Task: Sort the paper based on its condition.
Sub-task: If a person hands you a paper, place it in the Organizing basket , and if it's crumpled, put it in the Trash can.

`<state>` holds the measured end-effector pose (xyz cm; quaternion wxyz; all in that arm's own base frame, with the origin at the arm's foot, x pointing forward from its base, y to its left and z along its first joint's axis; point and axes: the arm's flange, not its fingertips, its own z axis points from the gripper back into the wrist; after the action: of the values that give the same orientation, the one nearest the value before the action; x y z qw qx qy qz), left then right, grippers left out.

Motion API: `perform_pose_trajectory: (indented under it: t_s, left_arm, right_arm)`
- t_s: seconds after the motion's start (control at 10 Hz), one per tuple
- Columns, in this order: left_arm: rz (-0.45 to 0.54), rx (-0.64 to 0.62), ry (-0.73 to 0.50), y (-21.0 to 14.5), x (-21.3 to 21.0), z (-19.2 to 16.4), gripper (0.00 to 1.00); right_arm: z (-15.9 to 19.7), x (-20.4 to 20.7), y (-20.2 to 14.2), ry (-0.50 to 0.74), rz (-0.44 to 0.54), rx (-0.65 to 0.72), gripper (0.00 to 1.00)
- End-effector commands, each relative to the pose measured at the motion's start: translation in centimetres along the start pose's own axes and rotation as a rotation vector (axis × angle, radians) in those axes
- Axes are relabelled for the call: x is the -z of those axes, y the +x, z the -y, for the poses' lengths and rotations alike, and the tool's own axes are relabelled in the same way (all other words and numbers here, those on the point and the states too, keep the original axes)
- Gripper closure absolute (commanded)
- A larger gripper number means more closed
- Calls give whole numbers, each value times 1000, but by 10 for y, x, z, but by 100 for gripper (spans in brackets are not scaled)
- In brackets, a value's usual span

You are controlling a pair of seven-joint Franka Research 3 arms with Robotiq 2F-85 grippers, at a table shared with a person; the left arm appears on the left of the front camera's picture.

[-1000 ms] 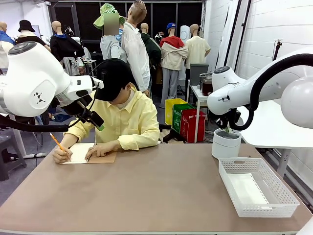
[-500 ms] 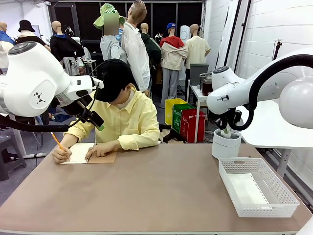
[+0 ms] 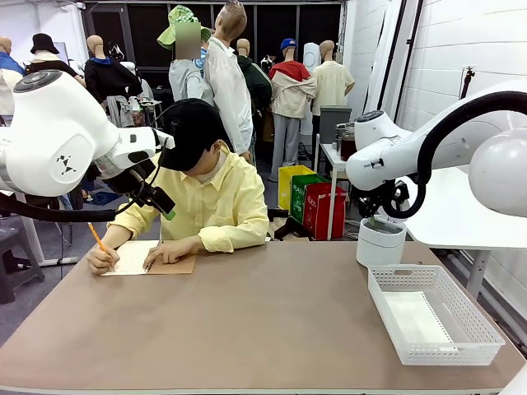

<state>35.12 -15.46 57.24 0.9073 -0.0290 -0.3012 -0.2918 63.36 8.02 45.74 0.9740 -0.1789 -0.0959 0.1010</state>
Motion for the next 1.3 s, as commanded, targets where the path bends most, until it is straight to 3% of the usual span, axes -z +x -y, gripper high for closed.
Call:
perform_pose_trajectory:
  t_s: [0.0, 1.2]
  left_arm:
    - [1, 0, -1, 0, 0, -1, 0]
    - [1, 0, -1, 0, 0, -1, 0]
  right_arm:
    - [-1, -10, 2, 18, -26, 21, 0]
    - [-1, -2, 0, 2, -5, 2, 0]
